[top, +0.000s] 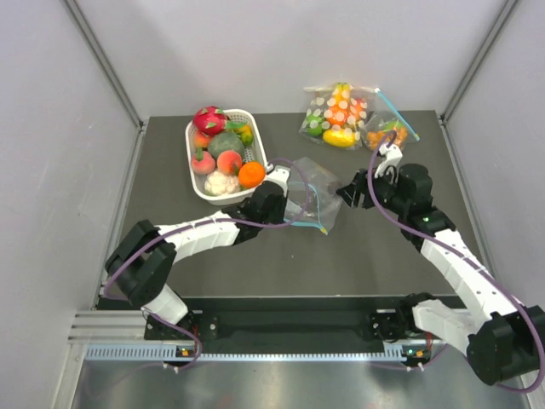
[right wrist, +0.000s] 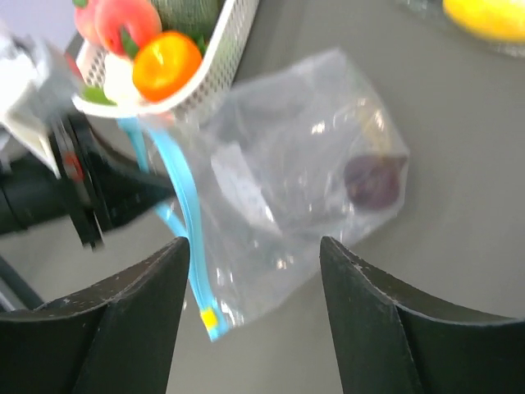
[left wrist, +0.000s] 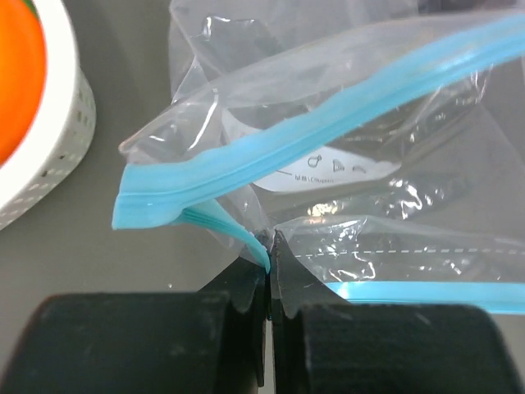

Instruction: Open the zip-top bag and remove the fake food

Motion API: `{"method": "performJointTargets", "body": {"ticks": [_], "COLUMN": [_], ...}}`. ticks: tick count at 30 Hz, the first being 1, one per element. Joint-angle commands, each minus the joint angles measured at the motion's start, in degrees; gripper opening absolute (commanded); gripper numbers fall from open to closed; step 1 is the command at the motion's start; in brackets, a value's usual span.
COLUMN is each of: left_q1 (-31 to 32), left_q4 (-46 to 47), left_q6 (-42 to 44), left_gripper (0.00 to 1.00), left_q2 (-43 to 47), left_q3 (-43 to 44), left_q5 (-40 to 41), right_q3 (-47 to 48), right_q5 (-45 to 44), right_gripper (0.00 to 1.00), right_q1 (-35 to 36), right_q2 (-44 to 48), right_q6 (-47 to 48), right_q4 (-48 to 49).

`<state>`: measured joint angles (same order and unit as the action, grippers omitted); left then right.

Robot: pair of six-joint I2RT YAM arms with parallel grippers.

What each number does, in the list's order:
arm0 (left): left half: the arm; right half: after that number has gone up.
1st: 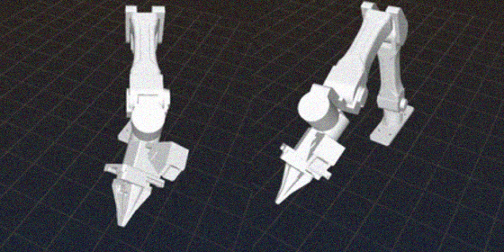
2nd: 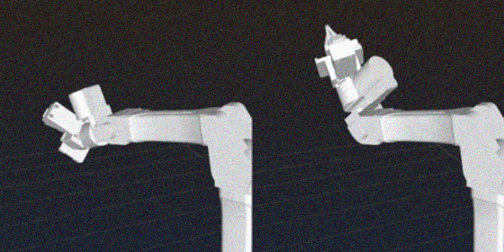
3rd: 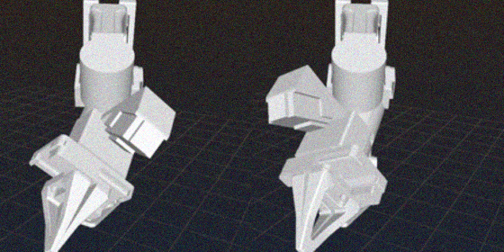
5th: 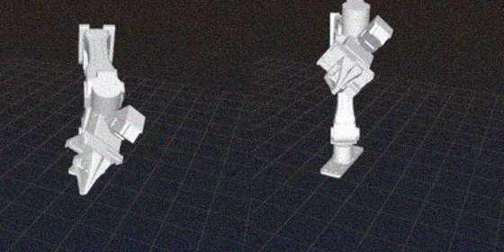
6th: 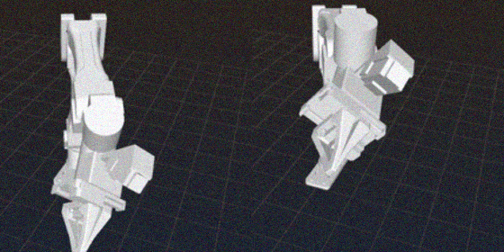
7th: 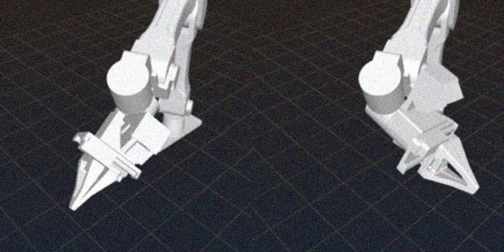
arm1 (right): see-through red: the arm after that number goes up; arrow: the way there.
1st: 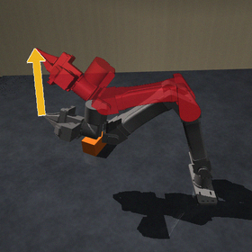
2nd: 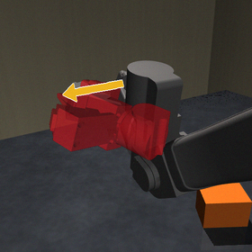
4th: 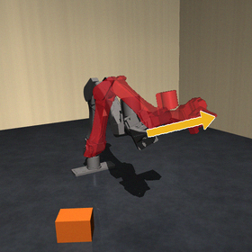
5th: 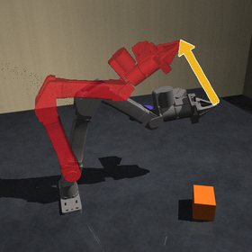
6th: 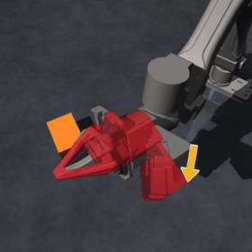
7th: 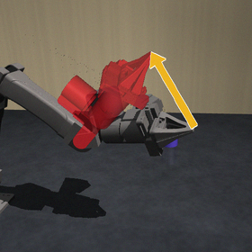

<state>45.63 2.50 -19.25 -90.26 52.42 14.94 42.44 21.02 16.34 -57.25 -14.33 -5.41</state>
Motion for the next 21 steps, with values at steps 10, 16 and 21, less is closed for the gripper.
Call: {"method": "performJointTargets", "body": {"ticks": [10,16,21], "left_q1": [-0.71,-1.33,-1.94], "left_q4": [5.05,5.41,5.67], "left_q6": [3.69,4.57,5.01], "left_gripper": [0.0,0.0,0.0], "left_q2": [1.14,1.4,1.58], "left_q3": [-4.61,-5.67,-5.75], "left_q5": [-7.55,-8.35,-9.14], "right_q3": [9.42,12.14,15.92], "right_q5": [2.01,4.38,6.4], "right_gripper": [0.66,0.67,0.68], "right_q1": [-4.03,-5.79,-5.79], "right_q2": [-28.07,-36.34,-42.67], "right_q6": [-2.02,-2.64,-1.41], "right_q4": [18.4,23.69,22.2]}}
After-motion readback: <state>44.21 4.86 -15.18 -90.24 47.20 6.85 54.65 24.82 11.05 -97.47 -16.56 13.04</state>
